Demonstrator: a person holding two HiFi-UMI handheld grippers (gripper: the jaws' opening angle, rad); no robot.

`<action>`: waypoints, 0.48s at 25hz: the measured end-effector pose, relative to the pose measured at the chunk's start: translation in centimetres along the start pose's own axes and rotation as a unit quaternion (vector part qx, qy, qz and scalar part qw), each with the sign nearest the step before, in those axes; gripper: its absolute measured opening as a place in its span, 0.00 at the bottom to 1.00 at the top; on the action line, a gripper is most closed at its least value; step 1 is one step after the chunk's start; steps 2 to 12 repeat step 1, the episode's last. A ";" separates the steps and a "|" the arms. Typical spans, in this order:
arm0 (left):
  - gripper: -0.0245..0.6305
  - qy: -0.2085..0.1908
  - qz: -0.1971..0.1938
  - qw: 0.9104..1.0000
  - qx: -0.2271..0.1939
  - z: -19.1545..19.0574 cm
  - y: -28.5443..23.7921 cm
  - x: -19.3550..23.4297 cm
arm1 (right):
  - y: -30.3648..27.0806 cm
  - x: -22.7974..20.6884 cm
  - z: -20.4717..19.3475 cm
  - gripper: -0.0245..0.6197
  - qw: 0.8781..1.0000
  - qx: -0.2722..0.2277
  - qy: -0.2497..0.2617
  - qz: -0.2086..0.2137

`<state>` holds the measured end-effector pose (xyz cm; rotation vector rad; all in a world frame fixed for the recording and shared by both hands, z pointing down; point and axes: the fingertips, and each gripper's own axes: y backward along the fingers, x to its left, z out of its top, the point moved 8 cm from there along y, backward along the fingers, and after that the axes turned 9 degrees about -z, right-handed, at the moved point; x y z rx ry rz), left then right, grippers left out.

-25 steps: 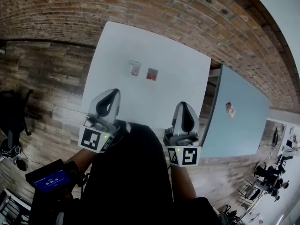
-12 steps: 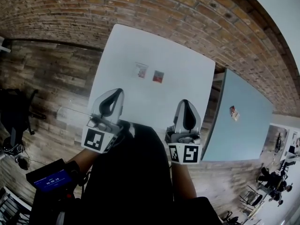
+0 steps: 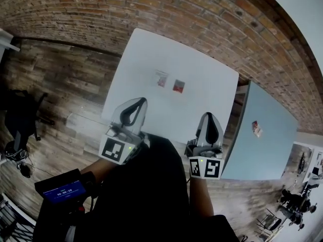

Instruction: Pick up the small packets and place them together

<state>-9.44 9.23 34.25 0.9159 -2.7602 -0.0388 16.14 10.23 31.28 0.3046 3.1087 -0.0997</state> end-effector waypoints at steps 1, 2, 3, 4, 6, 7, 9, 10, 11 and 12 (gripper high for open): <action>0.04 0.001 -0.002 1.000 0.002 -0.2 0.1 -0.2 | 0.2 0.0 -0.1 0.04 1.000 0.003 0.000 -0.002; 0.04 0.001 -0.002 1.000 0.002 -0.2 0.1 -0.2 | 0.2 0.0 -0.1 0.04 1.000 0.003 0.000 -0.002; 0.04 0.001 -0.002 1.000 0.002 -0.2 0.1 -0.2 | 0.2 0.0 -0.1 0.04 1.000 0.003 0.000 -0.002; 0.04 0.001 -0.002 1.000 0.002 -0.2 0.1 -0.2 | 0.2 0.0 -0.1 0.04 1.000 0.003 0.000 -0.002; 0.04 0.001 -0.002 1.000 0.002 -0.2 0.1 -0.2 | 0.2 0.0 -0.1 0.04 1.000 0.003 0.000 -0.002; 0.04 0.001 -0.002 1.000 0.002 -0.2 0.1 -0.2 | 0.2 0.0 -0.1 0.04 1.000 0.003 0.000 -0.002; 0.04 0.001 -0.002 1.000 0.002 -0.2 0.1 -0.2 | 0.2 0.0 -0.1 0.04 1.000 0.003 0.000 -0.002; 0.04 0.001 -0.002 1.000 0.002 -0.2 0.1 -0.2 | 0.2 0.0 -0.1 0.04 1.000 0.003 0.000 -0.002; 0.04 0.001 -0.002 1.000 0.002 -0.2 0.1 -0.2 | 0.2 0.0 -0.1 0.04 1.000 0.003 0.000 -0.002; 0.04 0.001 -0.002 1.000 0.002 -0.2 0.1 -0.2 | 0.2 0.0 -0.1 0.04 1.000 0.003 0.000 -0.002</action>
